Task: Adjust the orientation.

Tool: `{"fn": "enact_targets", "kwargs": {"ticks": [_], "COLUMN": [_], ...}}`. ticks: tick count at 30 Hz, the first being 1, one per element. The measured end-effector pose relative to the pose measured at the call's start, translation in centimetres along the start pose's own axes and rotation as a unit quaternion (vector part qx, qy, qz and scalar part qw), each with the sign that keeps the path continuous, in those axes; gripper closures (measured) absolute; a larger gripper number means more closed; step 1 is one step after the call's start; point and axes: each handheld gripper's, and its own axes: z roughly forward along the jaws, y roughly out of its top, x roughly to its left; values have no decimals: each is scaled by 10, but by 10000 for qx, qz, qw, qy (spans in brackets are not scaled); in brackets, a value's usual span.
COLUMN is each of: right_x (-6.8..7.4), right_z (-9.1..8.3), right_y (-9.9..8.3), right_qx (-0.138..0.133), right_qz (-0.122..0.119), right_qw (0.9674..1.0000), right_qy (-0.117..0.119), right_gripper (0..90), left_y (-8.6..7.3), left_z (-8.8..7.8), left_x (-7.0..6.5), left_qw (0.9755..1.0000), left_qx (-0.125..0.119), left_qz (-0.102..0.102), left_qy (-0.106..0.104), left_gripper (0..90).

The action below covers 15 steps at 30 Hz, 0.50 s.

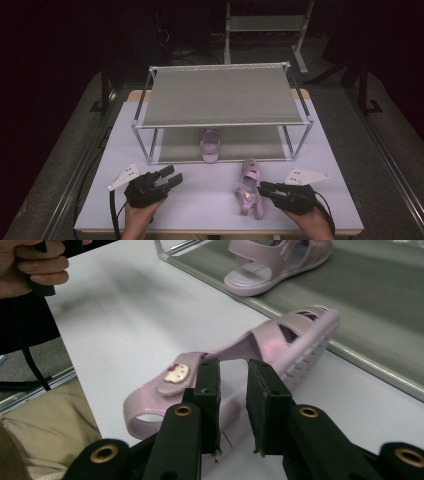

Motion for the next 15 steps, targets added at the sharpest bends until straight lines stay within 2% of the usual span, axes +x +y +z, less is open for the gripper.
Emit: {"fn": "enact_targets", "kwargs": {"ticks": [6, 15], "right_x": [5, 2], "right_z": [8, 2], "right_y": [1, -3], "right_qx": [132, 109], "right_qz": [-161, -82], "right_qw": [9998, 9998], "right_qy": [-15, -144], "right_gripper": [751, 762], "left_y": [0, -2], "left_z": [-1, -1], "left_x": [0, 1], "left_qw": [9999, 9999], "left_qx": [-53, -78], "left_qz": [-62, -64], "left_qy": [-70, -63], "left_gripper": [428, 422]}}
